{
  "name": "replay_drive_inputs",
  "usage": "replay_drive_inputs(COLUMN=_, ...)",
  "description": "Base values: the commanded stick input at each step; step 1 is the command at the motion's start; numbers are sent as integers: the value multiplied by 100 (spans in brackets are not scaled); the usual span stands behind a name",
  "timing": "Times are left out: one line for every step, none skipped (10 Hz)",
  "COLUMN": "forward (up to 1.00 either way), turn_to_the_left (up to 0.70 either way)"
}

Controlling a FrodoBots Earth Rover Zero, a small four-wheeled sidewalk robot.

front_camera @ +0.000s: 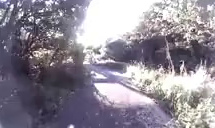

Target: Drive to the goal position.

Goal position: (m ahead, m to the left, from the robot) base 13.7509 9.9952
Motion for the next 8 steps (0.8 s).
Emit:
replay_drive_inputs(forward=70, turn_to_the_left=0)
replay_drive_inputs(forward=70, turn_to_the_left=0)
replay_drive_inputs(forward=70, turn_to_the_left=0)
replay_drive_inputs(forward=70, turn_to_the_left=0)
replay_drive_inputs(forward=70, turn_to_the_left=0)
replay_drive_inputs(forward=70, turn_to_the_left=0)
replay_drive_inputs(forward=70, turn_to_the_left=0)
replay_drive_inputs(forward=70, turn_to_the_left=0)
